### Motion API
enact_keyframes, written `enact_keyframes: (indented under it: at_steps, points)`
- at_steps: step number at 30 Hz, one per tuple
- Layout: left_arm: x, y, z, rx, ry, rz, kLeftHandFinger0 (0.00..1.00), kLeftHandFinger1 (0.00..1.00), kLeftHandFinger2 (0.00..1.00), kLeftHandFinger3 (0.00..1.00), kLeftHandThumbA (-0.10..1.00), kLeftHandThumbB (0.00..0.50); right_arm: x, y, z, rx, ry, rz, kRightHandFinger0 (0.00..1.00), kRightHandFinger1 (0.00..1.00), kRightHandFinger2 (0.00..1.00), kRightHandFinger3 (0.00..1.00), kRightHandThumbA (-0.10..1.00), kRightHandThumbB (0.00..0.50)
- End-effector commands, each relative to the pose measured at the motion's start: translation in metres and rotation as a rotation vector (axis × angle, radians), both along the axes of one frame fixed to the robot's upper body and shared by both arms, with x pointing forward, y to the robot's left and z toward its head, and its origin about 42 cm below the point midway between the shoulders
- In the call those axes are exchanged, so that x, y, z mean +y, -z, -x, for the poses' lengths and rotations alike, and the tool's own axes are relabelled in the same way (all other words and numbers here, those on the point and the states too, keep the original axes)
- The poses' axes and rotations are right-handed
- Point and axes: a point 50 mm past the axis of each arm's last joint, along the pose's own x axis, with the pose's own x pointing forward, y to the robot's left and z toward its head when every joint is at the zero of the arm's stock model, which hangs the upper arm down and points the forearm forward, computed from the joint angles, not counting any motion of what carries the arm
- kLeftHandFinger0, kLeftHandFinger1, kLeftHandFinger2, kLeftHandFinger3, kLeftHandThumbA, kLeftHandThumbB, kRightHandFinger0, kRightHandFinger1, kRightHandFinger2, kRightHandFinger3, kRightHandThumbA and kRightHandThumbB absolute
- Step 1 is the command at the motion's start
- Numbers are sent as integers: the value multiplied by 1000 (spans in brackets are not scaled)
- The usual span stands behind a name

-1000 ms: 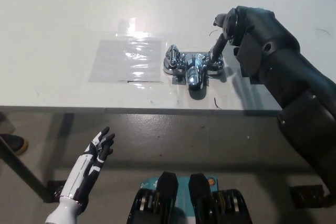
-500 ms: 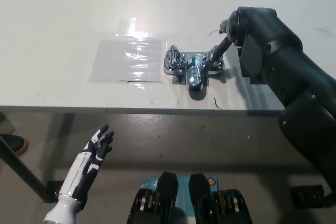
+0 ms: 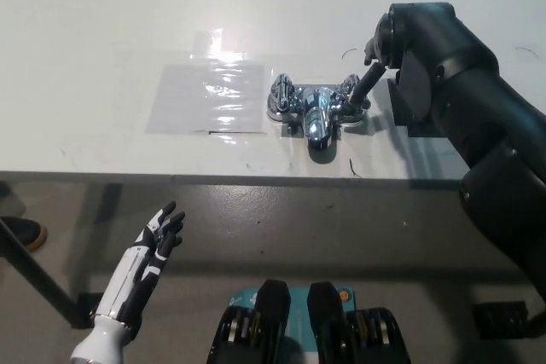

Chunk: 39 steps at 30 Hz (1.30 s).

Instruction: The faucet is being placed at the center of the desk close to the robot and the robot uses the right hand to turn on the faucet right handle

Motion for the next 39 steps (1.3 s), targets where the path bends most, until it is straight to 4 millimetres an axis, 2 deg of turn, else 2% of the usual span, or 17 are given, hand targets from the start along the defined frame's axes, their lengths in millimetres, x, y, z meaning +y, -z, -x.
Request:
enact_keyframes:
  at_steps: [1, 3, 6, 8, 16, 20, 24, 26, 27, 29, 30, 34, 35, 36, 37, 39]
  points:
    - [4, -15, -4, -67, 18, -6, 1000, 1000, 1000, 1000, 908, 182, -12, -41, -8, -84, 2, 75, 1000, 1000, 1000, 1000, 1000, 489]
    - [4, -15, -4, -69, 18, -6, 1000, 1000, 1000, 1000, 907, 182, -13, -39, -8, -109, 14, 79, 1000, 1000, 1000, 1000, 1000, 495]
    - [4, -16, -4, -63, 15, -3, 1000, 1000, 1000, 1000, 909, 195, -16, -26, -11, -308, 57, 4, 1000, 1000, 1000, 1000, 924, 434]
    - [3, -16, -4, -67, 14, -2, 1000, 1000, 1000, 1000, 908, 191, -16, -25, -11, -347, 71, -13, 1000, 1000, 1000, 1000, 866, 412]
    - [5, -17, -6, -71, 15, -11, 1000, 1000, 1000, 1000, 928, 195, -17, -27, -11, -376, 94, -2, 1000, 1000, 1000, 1000, 829, 417]
    - [5, -17, -6, -73, 16, -7, 1000, 1000, 1000, 1000, 919, 197, -19, -26, -11, -409, 101, 17, 1000, 1000, 1000, 1000, 811, 436]
    - [4, -17, -5, -68, 10, -6, 1000, 1000, 1000, 1000, 912, 183, -21, -29, -12, -400, 109, 12, 1000, 1000, 1000, 1000, 788, 443]
    - [4, -18, -5, -69, 14, 0, 1000, 1000, 1000, 1000, 911, 176, -22, -32, -12, -374, 97, 52, 1000, 1000, 1000, 1000, 851, 452]
    - [4, -18, -6, -68, 12, 0, 1000, 1000, 1000, 1000, 910, 181, -23, -34, -12, -364, 96, 62, 1000, 1000, 1000, 1000, 849, 454]
    - [5, -18, -6, -67, 15, -3, 1000, 1000, 1000, 1000, 913, 185, -24, -35, -12, -361, 104, 56, 1000, 1000, 1000, 1000, 763, 473]
    - [5, -18, -6, -68, 16, -2, 1000, 1000, 1000, 1000, 913, 185, -25, -36, -12, -358, 106, 53, 1000, 1000, 1000, 1000, 762, 473]
    - [5, -18, -6, -70, 15, -8, 1000, 1000, 1000, 1000, 915, 192, -31, -36, -13, -267, 98, 17, 1000, 1000, 1000, 1000, 831, 437]
    - [5, -18, -6, -71, 14, -12, 1000, 1000, 1000, 1000, 916, 194, -32, -38, -12, -249, 104, 4, 1000, 1000, 1000, 1000, 843, 448]
    - [5, -19, -7, -73, 15, -13, 1000, 1000, 1000, 1000, 917, 194, -32, -40, -12, -210, 94, 34, 1000, 1000, 1000, 1000, 905, 488]
    - [5, -19, -7, -72, 15, -11, 1000, 1000, 1000, 1000, 919, 191, -33, -42, -12, -177, 89, 57, 1000, 1000, 1000, 1000, 959, 500]
    - [5, -20, -6, -67, 10, -10, 1000, 1000, 1000, 1000, 916, 194, -34, -45, -11, -114, 97, 20, 1000, 1000, 1000, 1000, 913, 500]
